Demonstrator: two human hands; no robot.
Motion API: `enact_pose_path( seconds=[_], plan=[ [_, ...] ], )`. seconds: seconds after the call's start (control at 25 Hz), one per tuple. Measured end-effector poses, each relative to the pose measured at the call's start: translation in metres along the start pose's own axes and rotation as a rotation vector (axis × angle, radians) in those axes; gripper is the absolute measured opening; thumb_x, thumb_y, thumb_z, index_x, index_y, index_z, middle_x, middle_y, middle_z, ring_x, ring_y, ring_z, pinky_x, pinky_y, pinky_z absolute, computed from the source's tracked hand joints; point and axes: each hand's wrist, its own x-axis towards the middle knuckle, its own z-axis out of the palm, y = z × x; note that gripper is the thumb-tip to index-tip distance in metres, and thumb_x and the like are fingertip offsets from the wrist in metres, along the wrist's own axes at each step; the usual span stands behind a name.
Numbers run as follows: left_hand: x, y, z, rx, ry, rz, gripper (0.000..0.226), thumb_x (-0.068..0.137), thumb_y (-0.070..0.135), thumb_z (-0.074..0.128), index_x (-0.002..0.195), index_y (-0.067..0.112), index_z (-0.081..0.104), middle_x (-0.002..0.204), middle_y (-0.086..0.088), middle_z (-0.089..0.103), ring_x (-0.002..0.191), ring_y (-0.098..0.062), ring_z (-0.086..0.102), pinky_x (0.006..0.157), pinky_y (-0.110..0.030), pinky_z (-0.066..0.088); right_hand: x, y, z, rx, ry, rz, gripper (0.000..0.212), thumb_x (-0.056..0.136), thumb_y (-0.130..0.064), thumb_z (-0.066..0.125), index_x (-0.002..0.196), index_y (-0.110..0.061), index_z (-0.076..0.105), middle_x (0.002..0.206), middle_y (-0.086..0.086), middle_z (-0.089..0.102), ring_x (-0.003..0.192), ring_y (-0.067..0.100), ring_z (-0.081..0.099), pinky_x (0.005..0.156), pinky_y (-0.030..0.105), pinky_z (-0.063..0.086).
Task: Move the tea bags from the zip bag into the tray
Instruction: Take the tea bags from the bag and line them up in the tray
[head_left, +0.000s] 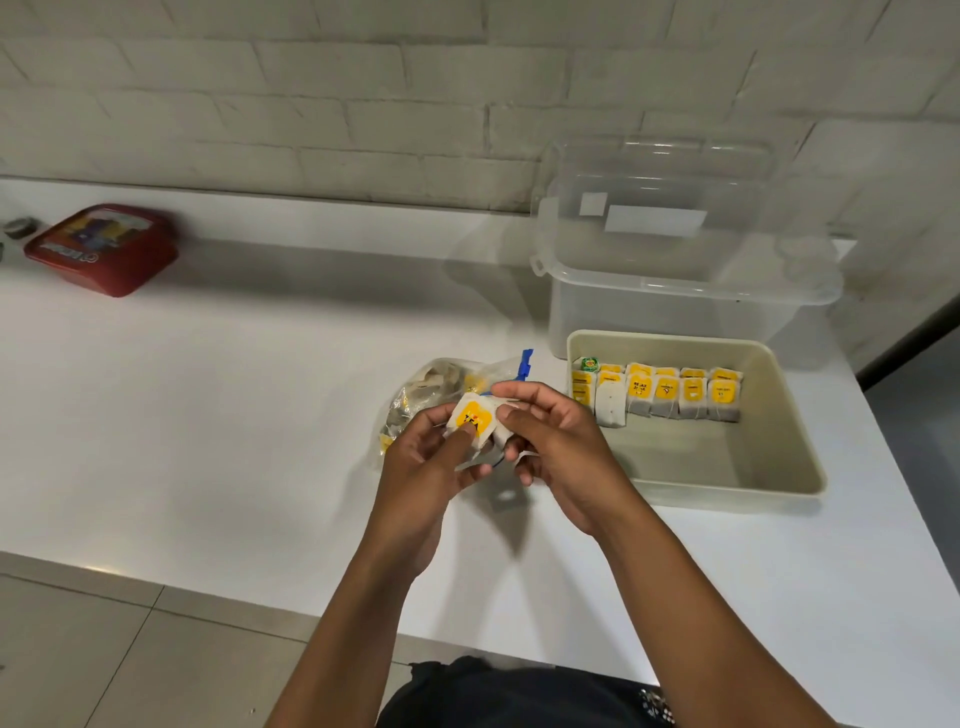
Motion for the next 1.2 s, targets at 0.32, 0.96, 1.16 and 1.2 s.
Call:
enact_pose_path(
  seconds=[0.32, 0.96, 1.16, 1.2],
  plan=[
    [-0.002, 0.001, 0.026, -0.218, 0.048, -0.04, 0.025, 0.098, 0.009, 0.056, 0.121, 0.013, 0.062, 0.108, -0.009, 0.071, 0.095, -0.024, 0.07, 0.088, -0.04, 0.056, -0.007, -0.021, -0.027, 0.054, 0.077, -0.013, 0.024, 0.092, -0.008, 0.065, 0.114, -0.017, 0.068, 0.086, 0.0, 0.07, 0.058, 0.016, 0.056, 0.045, 0.024, 0.038],
    [-0.02, -0.035, 0.095, -0.302, 0.123, -0.195, 0.026, 0.099, 0.001, 0.042, 0.108, 0.013, 0.063, 0.099, -0.011, 0.068, 0.095, -0.027, 0.067, 0.073, -0.035, 0.057, -0.002, -0.057, -0.169, -0.572, 0.303, -0.063, 0.009, 0.085, -0.013, 0.072, 0.094, -0.014, 0.071, 0.078, 0.004, 0.071, 0.056, 0.012, 0.057, 0.048, 0.018, 0.041],
    [-0.022, -0.033, 0.1, -0.123, 0.053, -0.137, 0.027, 0.095, 0.002, 0.058, 0.112, 0.02, 0.068, 0.11, -0.004, 0.074, 0.102, -0.022, 0.068, 0.085, -0.036, 0.058, 0.027, -0.033, -0.188, -0.698, 0.265, 0.016, 0.004, 0.081, -0.015, 0.073, 0.084, -0.015, 0.071, 0.076, 0.006, 0.073, 0.059, 0.011, 0.057, 0.059, 0.023, 0.043],
    [-0.021, -0.032, 0.102, -0.111, 0.04, -0.128, 0.027, 0.094, 0.002, 0.059, 0.112, 0.021, 0.067, 0.11, -0.002, 0.075, 0.103, -0.02, 0.07, 0.085, -0.034, 0.058, 0.03, -0.03, -0.192, -0.734, 0.254, 0.027, 0.004, 0.08, -0.016, 0.074, 0.081, -0.017, 0.071, 0.075, 0.004, 0.073, 0.061, 0.01, 0.058, 0.06, 0.024, 0.043]
  ],
)
